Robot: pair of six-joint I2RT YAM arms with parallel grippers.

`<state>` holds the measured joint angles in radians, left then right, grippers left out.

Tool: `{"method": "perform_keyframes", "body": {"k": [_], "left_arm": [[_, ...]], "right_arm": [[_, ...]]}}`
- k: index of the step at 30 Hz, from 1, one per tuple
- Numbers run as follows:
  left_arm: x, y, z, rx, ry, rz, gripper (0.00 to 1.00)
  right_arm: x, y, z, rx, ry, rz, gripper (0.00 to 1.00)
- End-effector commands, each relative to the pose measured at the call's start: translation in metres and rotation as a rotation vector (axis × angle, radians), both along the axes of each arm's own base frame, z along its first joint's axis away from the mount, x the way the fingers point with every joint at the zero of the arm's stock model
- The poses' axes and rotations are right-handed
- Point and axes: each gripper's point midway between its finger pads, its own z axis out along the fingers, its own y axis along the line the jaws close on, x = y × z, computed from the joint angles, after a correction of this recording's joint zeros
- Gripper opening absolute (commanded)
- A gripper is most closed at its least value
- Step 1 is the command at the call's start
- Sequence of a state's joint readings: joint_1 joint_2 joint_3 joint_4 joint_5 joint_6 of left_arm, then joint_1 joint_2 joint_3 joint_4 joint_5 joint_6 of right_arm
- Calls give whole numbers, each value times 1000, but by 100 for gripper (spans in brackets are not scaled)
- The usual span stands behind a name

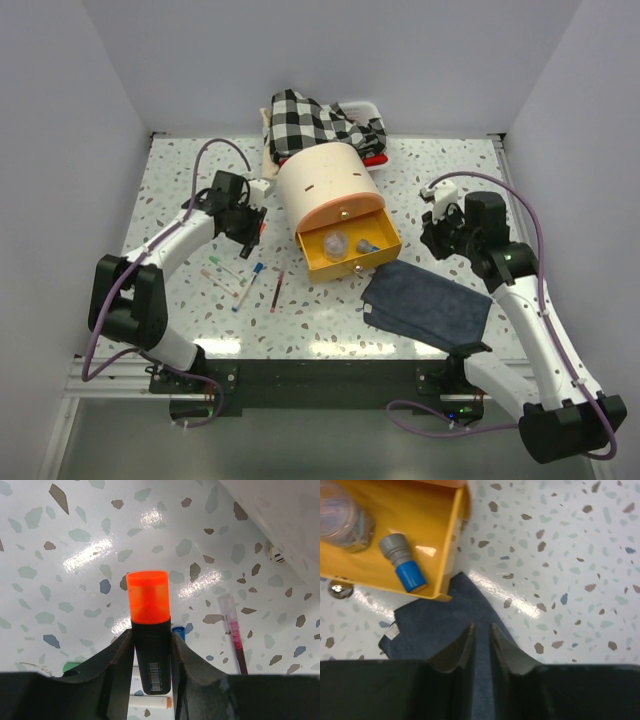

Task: Sort the stationery into containers
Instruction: Close the drawer in the storage box.

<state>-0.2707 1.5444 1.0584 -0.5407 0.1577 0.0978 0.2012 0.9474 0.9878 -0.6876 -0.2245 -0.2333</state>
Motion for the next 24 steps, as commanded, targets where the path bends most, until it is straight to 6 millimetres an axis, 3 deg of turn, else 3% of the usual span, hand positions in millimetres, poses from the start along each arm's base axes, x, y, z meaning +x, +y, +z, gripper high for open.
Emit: {"method": "perform_keyframes", "body": {"k": [1, 8, 14, 24], "left_arm": [[8, 4, 11, -11, -37, 9, 0], [3, 17, 3, -11, -2, 27, 0], [-4, 17, -9, -53, 28, -6, 0], [3, 25, -38, -8, 57, 6, 0]], "right_arm": [[-28, 36, 1, 14, -80, 273, 0], [-39, 64, -25, -28, -152, 446, 0], [-29, 87, -34, -34, -194, 526, 0], [-3, 116, -27, 8, -254, 542, 0]]}}
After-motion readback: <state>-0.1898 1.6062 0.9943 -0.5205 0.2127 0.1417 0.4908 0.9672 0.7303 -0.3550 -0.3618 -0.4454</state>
